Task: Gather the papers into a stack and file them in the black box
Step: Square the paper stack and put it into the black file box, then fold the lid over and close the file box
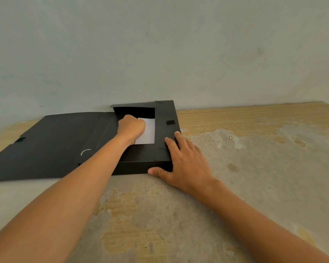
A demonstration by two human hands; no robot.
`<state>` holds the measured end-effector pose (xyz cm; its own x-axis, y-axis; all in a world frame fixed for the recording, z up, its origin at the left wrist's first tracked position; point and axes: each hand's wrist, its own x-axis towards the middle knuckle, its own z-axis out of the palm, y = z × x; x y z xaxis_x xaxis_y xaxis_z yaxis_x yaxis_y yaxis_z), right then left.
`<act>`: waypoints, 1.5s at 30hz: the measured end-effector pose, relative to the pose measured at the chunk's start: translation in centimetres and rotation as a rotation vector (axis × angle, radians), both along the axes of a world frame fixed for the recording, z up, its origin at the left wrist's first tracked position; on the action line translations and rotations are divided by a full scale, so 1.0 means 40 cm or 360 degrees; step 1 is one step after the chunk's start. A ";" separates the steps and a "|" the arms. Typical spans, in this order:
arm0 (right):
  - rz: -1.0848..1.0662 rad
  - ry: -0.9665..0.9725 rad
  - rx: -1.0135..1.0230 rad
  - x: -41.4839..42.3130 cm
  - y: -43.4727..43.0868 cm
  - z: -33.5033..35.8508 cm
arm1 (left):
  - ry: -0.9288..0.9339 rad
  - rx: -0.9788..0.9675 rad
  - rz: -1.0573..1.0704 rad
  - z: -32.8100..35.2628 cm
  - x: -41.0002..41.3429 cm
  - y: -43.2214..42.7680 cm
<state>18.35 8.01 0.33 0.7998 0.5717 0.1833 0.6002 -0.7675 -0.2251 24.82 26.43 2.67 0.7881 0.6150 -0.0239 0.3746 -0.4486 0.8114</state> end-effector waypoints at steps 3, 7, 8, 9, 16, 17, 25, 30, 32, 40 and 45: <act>0.0004 0.0034 -0.0016 -0.001 -0.002 0.003 | 0.0014 -0.0128 0.0035 0.012 -0.006 -0.005; 0.0001 0.0029 -0.0024 -0.002 -0.002 0.004 | 0.0059 -0.0137 -0.0065 0.017 -0.004 0.003; 0.0001 0.0030 -0.0027 -0.002 -0.001 0.004 | 0.0080 -0.0121 -0.0086 0.017 -0.005 0.006; 0.0000 0.0029 -0.0033 -0.002 -0.001 0.003 | 0.0100 -0.0116 -0.0105 0.017 -0.007 0.008; -0.0031 -0.0010 -0.0077 -0.001 0.001 -0.001 | 0.0052 -0.0107 -0.0326 0.047 -0.055 0.038; -0.0041 -0.0020 -0.0084 -0.002 0.001 0.000 | -0.0041 -0.0028 -0.0340 0.052 -0.070 0.045; -0.0146 -0.0215 -0.0232 -0.038 0.010 0.008 | -0.0159 0.0222 -0.0133 0.049 -0.276 0.158; -0.0226 -0.0103 -0.0212 -0.064 0.027 0.000 | 0.0060 0.0374 0.0140 -0.016 -0.434 0.289; -0.0280 -0.0107 -0.0169 -0.074 0.034 -0.009 | 0.0172 0.0493 0.0252 -0.035 -0.490 0.337; -0.0346 -0.0200 0.0031 -0.094 0.037 -0.022 | 0.0528 0.0666 0.0625 -0.067 -0.622 0.486; -0.0347 -0.0241 0.0107 -0.099 0.036 -0.027 | 0.0413 0.0609 0.0651 -0.075 -0.632 0.509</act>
